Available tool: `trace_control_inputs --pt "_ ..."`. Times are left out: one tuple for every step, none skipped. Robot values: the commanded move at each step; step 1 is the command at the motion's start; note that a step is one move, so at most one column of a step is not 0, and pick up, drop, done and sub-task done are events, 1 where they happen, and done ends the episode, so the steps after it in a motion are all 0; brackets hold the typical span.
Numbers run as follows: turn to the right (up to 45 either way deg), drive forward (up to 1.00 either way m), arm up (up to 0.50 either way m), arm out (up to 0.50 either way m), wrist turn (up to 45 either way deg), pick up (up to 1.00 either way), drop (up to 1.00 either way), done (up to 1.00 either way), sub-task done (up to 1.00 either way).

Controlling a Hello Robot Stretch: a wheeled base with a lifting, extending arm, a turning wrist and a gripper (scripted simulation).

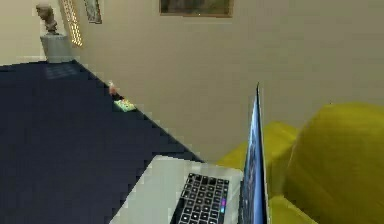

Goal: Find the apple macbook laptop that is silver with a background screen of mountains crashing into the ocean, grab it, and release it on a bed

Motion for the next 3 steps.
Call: trace_control_inputs --pt "45.0 0.0 0.0 0.0 0.0 0.0 0.0 0.0 0.0" --pt "45.0 0.0 0.0 0.0 0.0 0.0 0.0 0.0 0.0" --pt "45.0 0.0 0.0 0.0 0.0 0.0 0.0 0.0 0.0"
